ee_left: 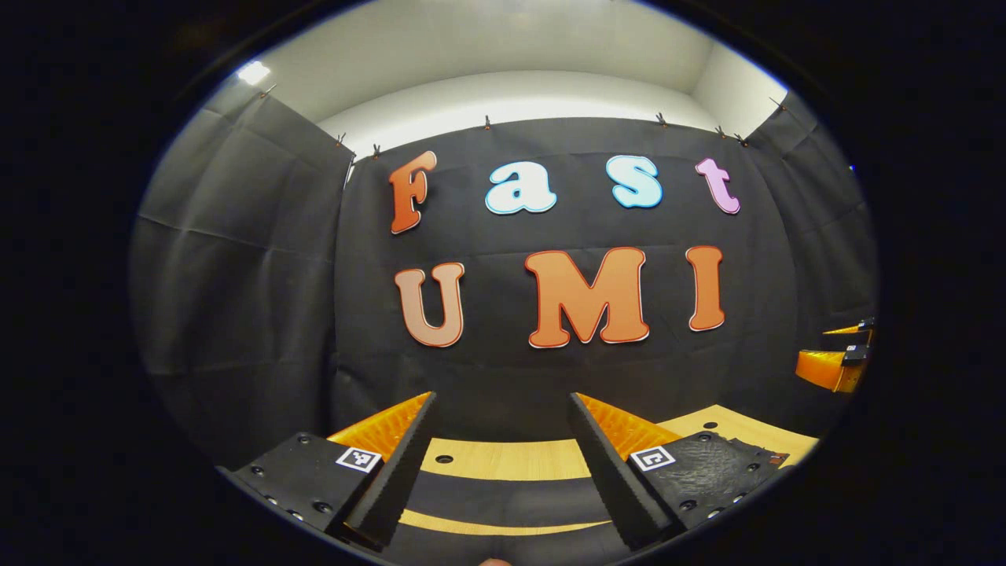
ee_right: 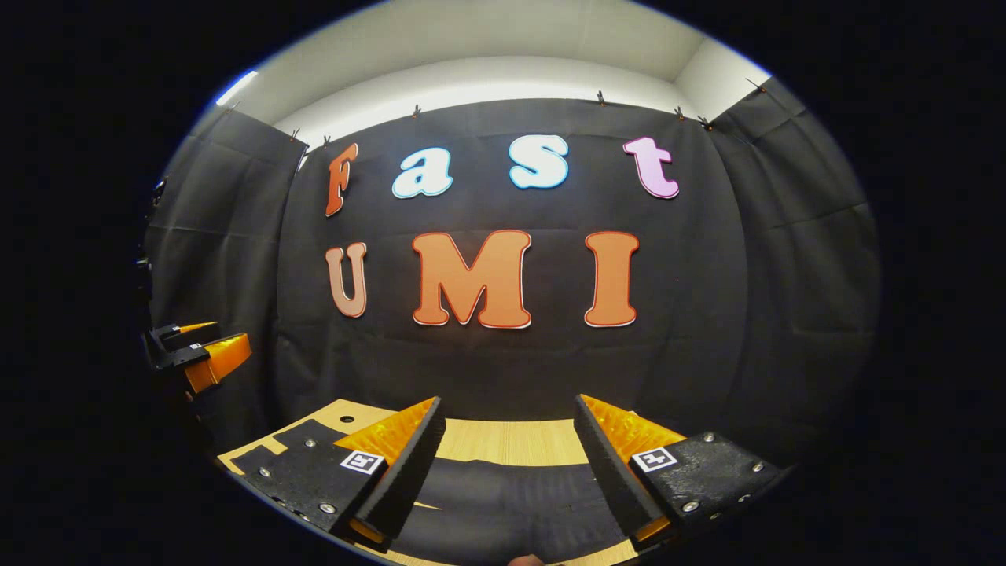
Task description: Grasp the waist and the cuffs of the jeans and fold them to make the two legs overlap; first hold the waist and fold one-third of the jeans toward the cuffs, then hold the cuffs and fold the remaining one-third in the same direction to finish folding.
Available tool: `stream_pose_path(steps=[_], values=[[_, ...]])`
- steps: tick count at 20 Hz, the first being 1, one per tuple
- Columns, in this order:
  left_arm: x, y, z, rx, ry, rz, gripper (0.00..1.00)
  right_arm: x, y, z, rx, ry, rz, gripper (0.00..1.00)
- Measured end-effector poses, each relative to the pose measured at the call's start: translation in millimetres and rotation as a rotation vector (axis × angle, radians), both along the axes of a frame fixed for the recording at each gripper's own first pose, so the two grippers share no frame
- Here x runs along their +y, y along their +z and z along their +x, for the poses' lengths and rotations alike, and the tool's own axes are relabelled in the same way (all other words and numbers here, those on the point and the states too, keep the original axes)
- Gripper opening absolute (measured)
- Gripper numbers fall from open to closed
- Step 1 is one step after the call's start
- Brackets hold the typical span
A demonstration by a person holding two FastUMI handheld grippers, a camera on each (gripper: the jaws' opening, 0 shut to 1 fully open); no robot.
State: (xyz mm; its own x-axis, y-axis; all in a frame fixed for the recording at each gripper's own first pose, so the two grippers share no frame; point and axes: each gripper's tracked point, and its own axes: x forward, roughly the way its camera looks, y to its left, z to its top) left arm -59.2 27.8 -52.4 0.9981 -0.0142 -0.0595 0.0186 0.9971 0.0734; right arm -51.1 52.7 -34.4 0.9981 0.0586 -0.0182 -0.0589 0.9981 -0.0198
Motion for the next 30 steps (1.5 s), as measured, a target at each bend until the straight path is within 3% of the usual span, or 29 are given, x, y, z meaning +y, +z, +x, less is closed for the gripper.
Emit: stream_pose_path(steps=[5,10,15,18,24,30], values=[[23,-12,6,0.027,0.041,0.010,0.99,-2,-7,11,0.010,-0.028,-0.012,1.00],[75,-32,17,0.084,0.165,0.027,0.99,-15,-25,24,0.072,-0.064,-0.009,0.99],[128,-93,23,0.284,0.289,-0.021,0.99,-42,-49,36,0.145,-0.138,0.022,1.00],[150,-126,18,0.398,0.324,-0.083,0.99,-58,-61,40,0.187,-0.184,0.011,0.99],[213,-217,-23,0.679,0.460,-0.155,0.99,-78,-114,38,0.366,-0.248,0.053,0.99],[254,-268,-45,0.846,0.555,-0.208,0.98,-90,-163,23,0.525,-0.314,0.134,0.99]])
